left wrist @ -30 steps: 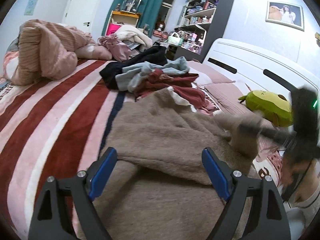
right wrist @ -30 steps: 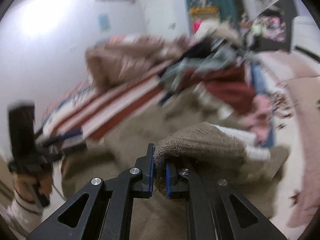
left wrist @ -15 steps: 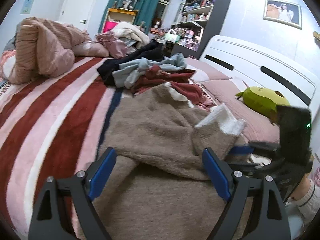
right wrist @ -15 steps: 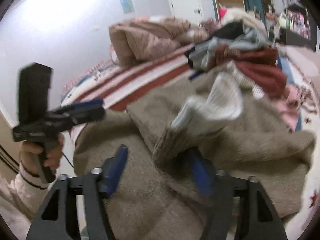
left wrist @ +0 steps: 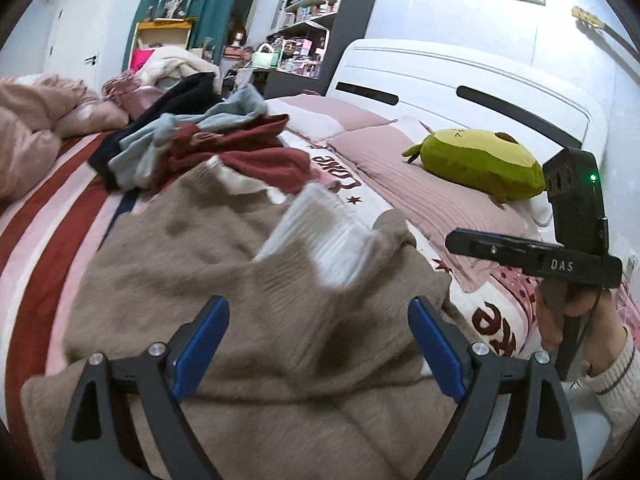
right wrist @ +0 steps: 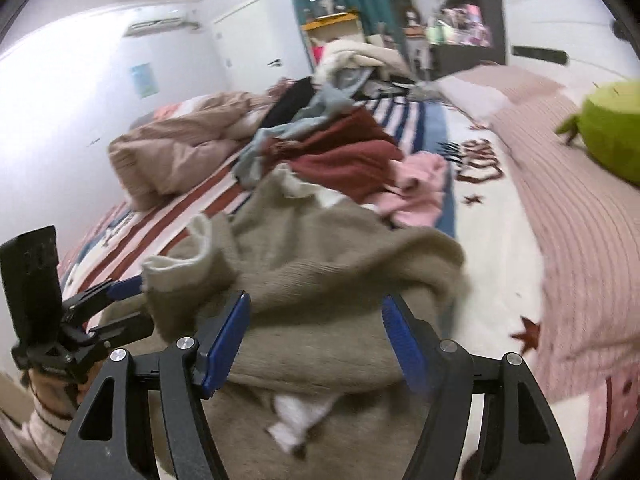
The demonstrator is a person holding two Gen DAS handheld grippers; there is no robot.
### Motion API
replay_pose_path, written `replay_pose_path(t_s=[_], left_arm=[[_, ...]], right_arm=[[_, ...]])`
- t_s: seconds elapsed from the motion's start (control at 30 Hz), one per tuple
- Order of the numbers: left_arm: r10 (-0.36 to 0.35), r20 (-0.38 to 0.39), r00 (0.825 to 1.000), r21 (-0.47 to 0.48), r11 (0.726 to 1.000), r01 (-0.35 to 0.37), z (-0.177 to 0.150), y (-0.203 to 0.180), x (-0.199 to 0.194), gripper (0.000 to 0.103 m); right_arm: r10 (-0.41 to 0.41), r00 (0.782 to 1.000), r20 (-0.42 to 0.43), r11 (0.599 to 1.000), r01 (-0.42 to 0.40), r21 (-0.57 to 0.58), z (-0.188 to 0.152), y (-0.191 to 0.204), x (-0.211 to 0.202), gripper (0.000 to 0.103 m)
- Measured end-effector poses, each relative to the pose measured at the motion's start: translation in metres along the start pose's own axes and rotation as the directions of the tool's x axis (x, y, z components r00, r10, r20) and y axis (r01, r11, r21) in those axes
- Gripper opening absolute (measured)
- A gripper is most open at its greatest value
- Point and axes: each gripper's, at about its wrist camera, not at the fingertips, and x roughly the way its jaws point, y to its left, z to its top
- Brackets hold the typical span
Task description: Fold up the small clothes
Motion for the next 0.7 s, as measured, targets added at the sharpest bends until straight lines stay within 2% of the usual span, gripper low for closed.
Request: replay_pose_path(t_s=[0.07, 0.1, 0.17, 0.2, 0.23, 0.27, 0.37, 0.43, 0.5, 0.7], left_arm=[[0.031, 0.001, 1.0, 0.011, 0.999, -0.031, 0.004, -0.005, 0.009, 0.089], [0.052, 0.004, 0.999, 0.014, 0.999, -0.052, 0.006, -0.007, 0.014, 0.085], [0.091, 0.007, 0.996, 0.013, 0.996, -0.091, 0.01, -0.008, 0.02, 0.061], [0.107, 0.006, 0.994, 0.008, 0.994, -0.107, 0.011, -0.006, 0.021, 0.038], [0.107, 0.011, 0.994, -0.005, 0.994, -0.107, 0.012, -0.003, 0.02, 0.021], [0.107, 0.027, 0.994, -0.026, 0.994, -0.106, 0.012, 0.0, 0.016, 0.015], [0.155, 0.087, 0.984, -0.087, 0.985, -0.148, 0.01, 0.018, -0.007, 0.01], [0.207, 0.089, 0.974, -0.098, 0.975, -0.199, 0.005, 0.029, -0.02, 0.01], [0.249, 0.053, 0.967, -0.104, 0.965, -0.242, -0.005, 0.042, -0.03, 0.01], [0.267, -0.055, 0.962, -0.164, 0.948, -0.272, -0.051, 0.074, -0.048, 0.01]], right_arm=[[-0.015, 1.0, 0.004, 1.0, 0.015, 0.012, -0.001, -0.005, -0.003, 0.065], [-0.019, 1.0, 0.005, 1.0, 0.019, 0.017, -0.001, -0.007, -0.003, 0.065], [-0.017, 1.0, 0.008, 1.0, 0.016, 0.023, 0.0, -0.01, -0.005, 0.065], [-0.018, 1.0, 0.007, 1.0, 0.018, 0.023, 0.0, -0.01, -0.005, 0.065], [-0.02, 1.0, 0.006, 1.0, 0.019, 0.021, -0.002, -0.011, -0.005, 0.065], [-0.023, 1.0, 0.003, 1.0, 0.023, 0.016, -0.002, -0.011, -0.005, 0.065], [-0.023, 1.0, -0.006, 1.0, 0.023, 0.011, -0.003, -0.011, -0.001, 0.065], [-0.022, 1.0, -0.014, 1.0, 0.022, 0.012, -0.005, -0.011, 0.001, 0.065], [-0.022, 1.0, -0.02, 1.0, 0.022, 0.016, -0.007, -0.012, 0.003, 0.065], [-0.035, 0.998, -0.048, 0.997, 0.038, 0.064, -0.019, -0.023, 0.005, 0.065]])
